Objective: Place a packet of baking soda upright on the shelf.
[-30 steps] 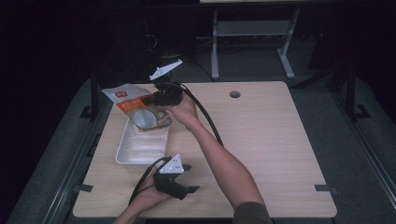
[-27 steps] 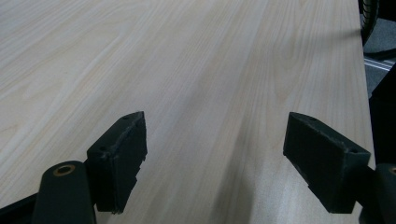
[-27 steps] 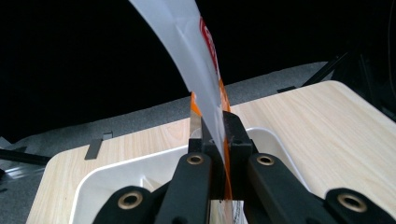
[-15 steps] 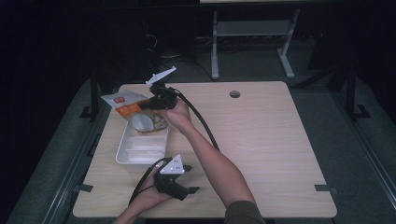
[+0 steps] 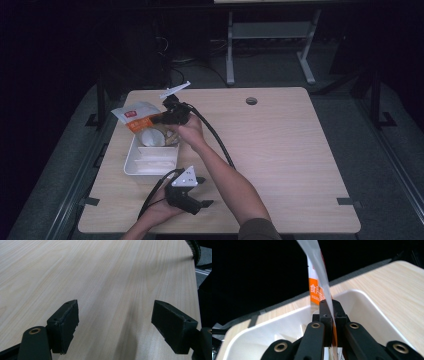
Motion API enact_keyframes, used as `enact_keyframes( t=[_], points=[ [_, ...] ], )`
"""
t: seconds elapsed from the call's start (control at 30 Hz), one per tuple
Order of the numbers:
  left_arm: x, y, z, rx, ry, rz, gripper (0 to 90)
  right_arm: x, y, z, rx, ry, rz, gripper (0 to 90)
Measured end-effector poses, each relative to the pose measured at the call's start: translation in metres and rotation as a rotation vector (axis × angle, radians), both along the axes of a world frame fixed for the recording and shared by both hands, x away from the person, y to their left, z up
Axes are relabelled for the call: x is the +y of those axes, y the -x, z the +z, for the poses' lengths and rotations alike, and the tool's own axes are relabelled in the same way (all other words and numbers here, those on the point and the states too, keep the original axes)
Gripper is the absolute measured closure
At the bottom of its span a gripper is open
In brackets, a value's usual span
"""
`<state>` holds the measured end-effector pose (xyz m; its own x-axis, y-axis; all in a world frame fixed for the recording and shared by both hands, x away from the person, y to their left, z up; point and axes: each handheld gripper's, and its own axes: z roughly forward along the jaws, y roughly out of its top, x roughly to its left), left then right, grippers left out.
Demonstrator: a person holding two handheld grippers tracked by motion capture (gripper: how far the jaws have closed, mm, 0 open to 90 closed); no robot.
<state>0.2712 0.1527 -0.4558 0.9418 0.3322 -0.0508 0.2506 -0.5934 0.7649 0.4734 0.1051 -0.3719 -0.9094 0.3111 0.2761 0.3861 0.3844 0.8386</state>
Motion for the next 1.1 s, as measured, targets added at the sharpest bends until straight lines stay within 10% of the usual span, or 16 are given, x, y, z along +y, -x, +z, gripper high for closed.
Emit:
enact_keyframes(
  t=[0.2, 0.43, 1.1],
  points=[
    [-0.001, 0.000, 0.000, 0.000, -0.001, 0.000, 21.5, -0.005, 0.001, -0.001, 0.007, 0.016, 0.000, 79.4],
    [-0.003, 0.001, 0.000, 0.000, -0.005, -0.009, 21.4, -0.019, 0.009, -0.009, -0.027, 0.168, 0.025, 70.0],
    [-0.003, 0.001, 0.000, 0.001, -0.004, -0.005, 21.4, -0.023, 0.017, -0.034, -0.038, 0.320, 0.076, 80.0]
  ],
)
